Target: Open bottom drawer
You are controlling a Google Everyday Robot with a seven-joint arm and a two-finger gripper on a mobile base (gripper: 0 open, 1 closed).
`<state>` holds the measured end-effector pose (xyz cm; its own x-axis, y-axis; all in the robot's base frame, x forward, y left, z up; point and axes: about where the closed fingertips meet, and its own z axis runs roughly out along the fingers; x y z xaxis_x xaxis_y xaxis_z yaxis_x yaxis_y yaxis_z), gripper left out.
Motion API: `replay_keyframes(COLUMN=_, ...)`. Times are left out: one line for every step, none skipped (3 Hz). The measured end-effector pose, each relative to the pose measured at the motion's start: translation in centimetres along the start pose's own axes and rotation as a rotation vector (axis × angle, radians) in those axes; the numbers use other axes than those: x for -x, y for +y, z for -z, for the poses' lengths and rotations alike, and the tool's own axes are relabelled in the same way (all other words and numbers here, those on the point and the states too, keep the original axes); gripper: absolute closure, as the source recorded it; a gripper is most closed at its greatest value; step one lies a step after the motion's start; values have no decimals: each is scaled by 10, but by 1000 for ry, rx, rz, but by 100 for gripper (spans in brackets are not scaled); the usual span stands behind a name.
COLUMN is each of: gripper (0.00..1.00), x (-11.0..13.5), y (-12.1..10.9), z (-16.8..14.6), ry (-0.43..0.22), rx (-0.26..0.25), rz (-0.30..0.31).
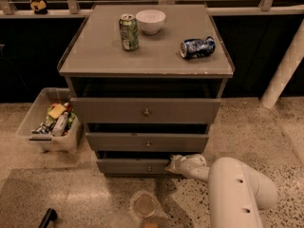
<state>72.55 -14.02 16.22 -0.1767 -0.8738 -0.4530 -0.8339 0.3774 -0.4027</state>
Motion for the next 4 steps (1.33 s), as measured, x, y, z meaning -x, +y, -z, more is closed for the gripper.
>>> replay_keyframes(gripper=100, x=1, y=-1, z=1, ry=0, rx=0, rz=0)
replay_keyframes(gripper=100, x=-16, y=17, z=15, ry=23, rx=18, rz=-21)
replay_keyframes(gripper=100, x=-16, y=17, z=15, ry=23, rx=18, rz=-21)
replay_keyframes(gripper=100, x=-16, y=19, z=15, ry=25, rx=21, rz=-13)
